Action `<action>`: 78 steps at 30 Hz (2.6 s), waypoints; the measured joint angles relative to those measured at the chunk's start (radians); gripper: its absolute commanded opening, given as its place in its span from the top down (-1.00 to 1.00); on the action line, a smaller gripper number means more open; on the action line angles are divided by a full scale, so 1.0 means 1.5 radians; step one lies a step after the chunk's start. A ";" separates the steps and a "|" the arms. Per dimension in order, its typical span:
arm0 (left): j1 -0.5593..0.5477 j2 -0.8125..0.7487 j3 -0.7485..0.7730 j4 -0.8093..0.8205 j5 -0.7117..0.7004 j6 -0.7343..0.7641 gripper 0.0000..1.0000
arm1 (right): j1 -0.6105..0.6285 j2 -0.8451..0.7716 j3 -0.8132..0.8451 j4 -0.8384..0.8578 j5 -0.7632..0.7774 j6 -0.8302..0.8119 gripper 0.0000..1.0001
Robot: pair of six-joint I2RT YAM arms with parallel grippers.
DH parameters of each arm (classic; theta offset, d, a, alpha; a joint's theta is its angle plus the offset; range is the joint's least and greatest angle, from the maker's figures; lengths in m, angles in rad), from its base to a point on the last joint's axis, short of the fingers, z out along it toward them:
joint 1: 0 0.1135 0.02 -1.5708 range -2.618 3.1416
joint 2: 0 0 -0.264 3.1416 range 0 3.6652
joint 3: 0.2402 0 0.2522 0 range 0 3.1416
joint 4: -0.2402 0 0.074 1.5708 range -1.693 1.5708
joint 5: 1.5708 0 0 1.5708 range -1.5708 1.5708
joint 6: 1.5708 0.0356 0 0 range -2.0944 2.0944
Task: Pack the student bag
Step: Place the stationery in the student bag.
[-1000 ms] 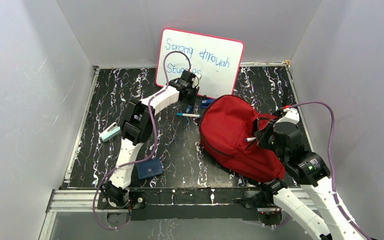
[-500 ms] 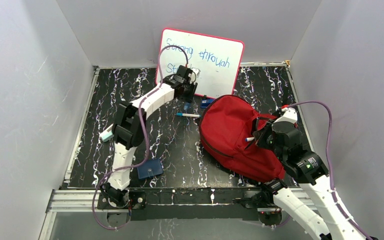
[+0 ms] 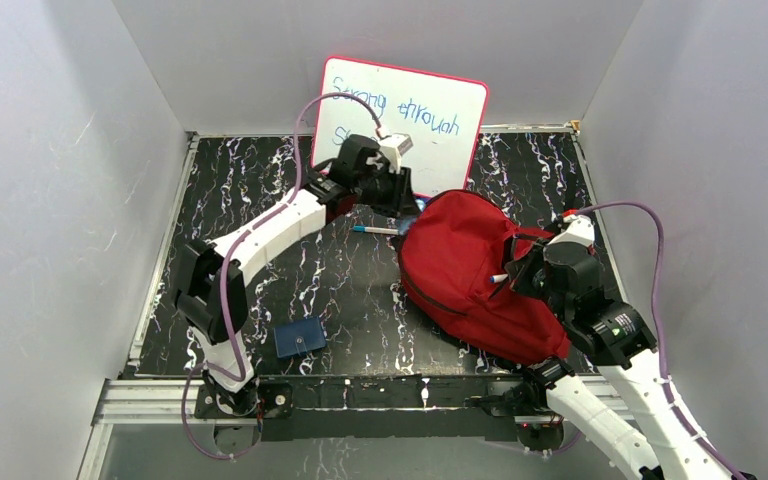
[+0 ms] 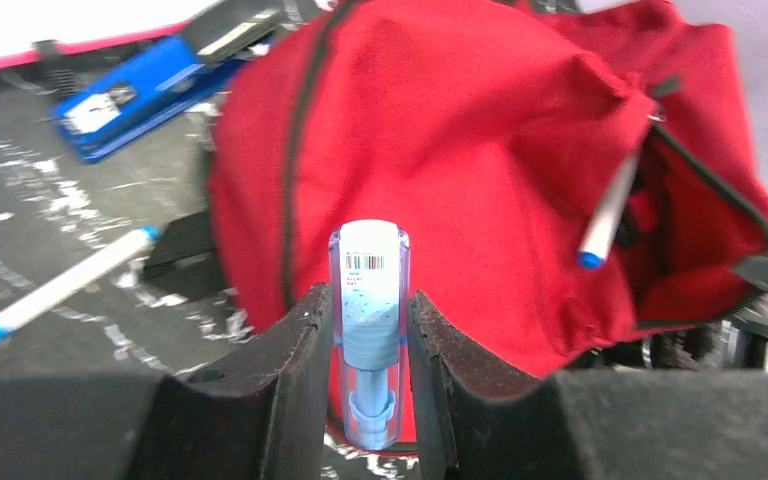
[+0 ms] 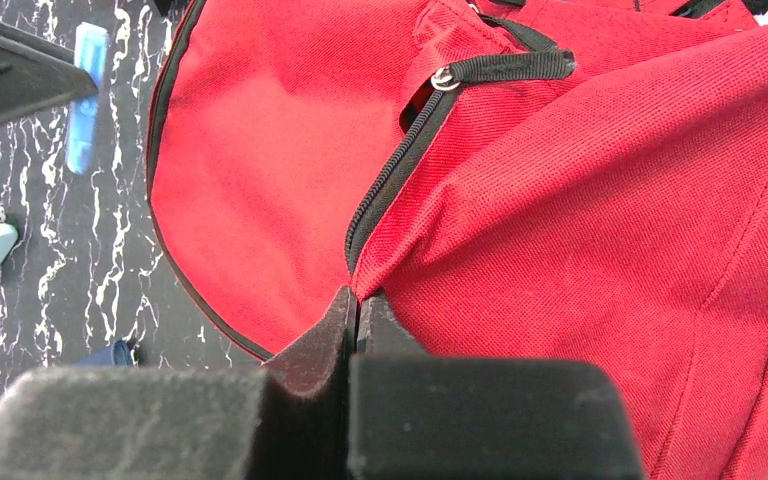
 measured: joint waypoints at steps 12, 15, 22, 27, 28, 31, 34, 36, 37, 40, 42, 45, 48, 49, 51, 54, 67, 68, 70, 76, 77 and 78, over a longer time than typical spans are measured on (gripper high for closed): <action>-0.110 0.008 -0.047 0.172 0.100 -0.151 0.89 | 0.000 0.008 0.000 0.013 -0.009 0.007 1.00; -0.124 0.023 -0.047 0.209 0.120 -0.176 0.89 | 0.000 0.008 0.000 0.013 -0.009 0.007 1.00; -0.167 0.103 -0.025 0.257 0.147 -0.213 0.92 | 0.000 0.008 0.000 0.013 -0.009 0.009 1.00; -0.188 0.145 -0.016 0.278 0.158 -0.236 0.96 | 0.000 0.002 0.000 0.012 -0.006 0.014 1.00; -0.191 0.151 -0.015 0.285 0.160 -0.242 0.97 | 0.000 -0.002 0.000 0.011 -0.005 0.016 1.00; -0.198 0.165 -0.006 0.301 0.163 -0.259 0.99 | 0.000 -0.016 0.000 0.007 0.008 0.024 1.00; -0.200 0.178 0.008 0.316 0.164 -0.279 0.99 | 0.000 -0.026 0.000 0.001 0.016 0.027 1.00; -0.202 0.184 0.015 0.328 0.163 -0.294 0.99 | 0.000 -0.029 0.000 -0.004 0.021 0.030 1.00; -0.202 0.187 0.019 0.331 0.163 -0.299 0.99 | 0.000 -0.029 0.000 -0.005 0.023 0.031 1.00; -0.203 0.202 0.038 0.342 0.163 -0.315 0.99 | 0.000 -0.029 0.000 -0.005 0.026 0.035 1.00; -0.204 0.218 0.056 0.348 0.162 -0.322 0.99 | 0.000 -0.029 0.000 -0.005 0.027 0.038 1.00; -0.208 0.238 0.073 0.350 0.161 -0.332 0.99 | 0.000 -0.029 0.000 -0.005 0.027 0.041 1.00; -0.212 0.254 0.086 0.351 0.159 -0.341 0.96 | 0.000 -0.029 0.000 -0.006 0.027 0.041 1.00; -0.214 0.259 0.091 0.352 0.158 -0.344 0.93 | 0.000 -0.029 0.000 -0.006 0.027 0.041 1.00; -0.218 0.267 0.096 0.355 0.157 -0.348 0.82 | 0.000 -0.029 0.000 -0.006 0.027 0.041 1.00; -0.225 0.269 0.097 0.354 0.157 -0.351 0.62 | 0.000 -0.029 0.000 -0.006 0.027 0.041 1.00; -0.249 0.264 0.103 0.287 0.110 -0.288 -0.04 | 0.000 -0.032 0.000 -0.006 0.027 0.041 1.00; -0.249 0.261 0.104 0.276 0.104 -0.278 -0.04 | 0.000 -0.033 0.000 -0.006 0.027 0.041 1.00; -0.250 0.255 0.108 0.258 0.094 -0.263 -0.05 | 0.000 -0.034 0.000 -0.006 0.028 0.041 1.00; -0.248 0.220 0.116 0.207 0.053 -0.218 -0.09 | 0.000 -0.038 -0.011 -0.004 0.030 0.042 1.00; -0.246 0.211 0.116 0.199 0.049 -0.211 -0.10 | 0.000 -0.038 -0.011 -0.004 0.030 0.042 1.00; -0.244 0.204 0.116 0.194 0.044 -0.205 -0.10 | 0.000 -0.038 -0.011 -0.004 0.031 0.042 1.00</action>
